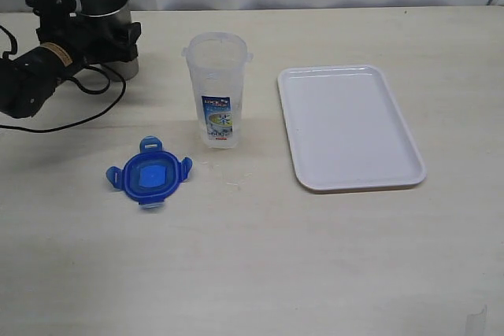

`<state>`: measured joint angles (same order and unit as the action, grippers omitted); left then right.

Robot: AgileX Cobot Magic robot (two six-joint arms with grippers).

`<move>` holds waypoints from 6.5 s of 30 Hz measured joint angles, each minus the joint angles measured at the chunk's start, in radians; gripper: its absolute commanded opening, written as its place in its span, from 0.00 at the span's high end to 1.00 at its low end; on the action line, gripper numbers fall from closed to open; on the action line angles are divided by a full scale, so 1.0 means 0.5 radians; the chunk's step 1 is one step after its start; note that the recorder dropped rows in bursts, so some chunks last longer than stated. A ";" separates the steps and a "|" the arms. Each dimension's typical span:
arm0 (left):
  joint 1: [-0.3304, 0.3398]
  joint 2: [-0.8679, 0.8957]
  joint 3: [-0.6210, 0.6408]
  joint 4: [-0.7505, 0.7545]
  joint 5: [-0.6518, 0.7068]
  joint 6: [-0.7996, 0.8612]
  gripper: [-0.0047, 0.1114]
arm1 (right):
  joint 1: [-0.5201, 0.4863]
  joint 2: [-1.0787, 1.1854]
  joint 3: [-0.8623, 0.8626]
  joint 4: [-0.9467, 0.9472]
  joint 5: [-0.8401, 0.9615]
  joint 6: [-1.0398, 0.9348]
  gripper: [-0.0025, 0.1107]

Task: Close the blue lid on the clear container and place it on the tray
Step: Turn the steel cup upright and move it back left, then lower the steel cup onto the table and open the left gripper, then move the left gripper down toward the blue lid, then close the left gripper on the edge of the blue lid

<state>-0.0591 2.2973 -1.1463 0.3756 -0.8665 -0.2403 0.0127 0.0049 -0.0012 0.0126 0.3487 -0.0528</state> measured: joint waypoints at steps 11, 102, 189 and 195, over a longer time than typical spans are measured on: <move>0.000 0.000 0.000 -0.088 0.059 0.003 0.21 | 0.000 0.000 0.000 0.000 0.000 0.000 0.94; -0.089 -1.989 0.834 -0.072 2.305 -0.394 0.10 | 0.000 0.000 0.000 0.000 0.000 0.000 0.94; -0.532 -1.024 0.820 -1.457 2.460 0.481 0.63 | 0.000 0.000 0.000 0.000 0.000 0.000 0.94; -0.532 -1.024 0.820 -1.457 2.413 0.506 0.63 | 0.000 0.000 0.000 0.000 0.000 0.000 0.94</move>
<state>-0.3253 1.7853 -0.7361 -0.3529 0.3402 0.0127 0.0127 0.0049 -0.0012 0.0126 0.3487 -0.0528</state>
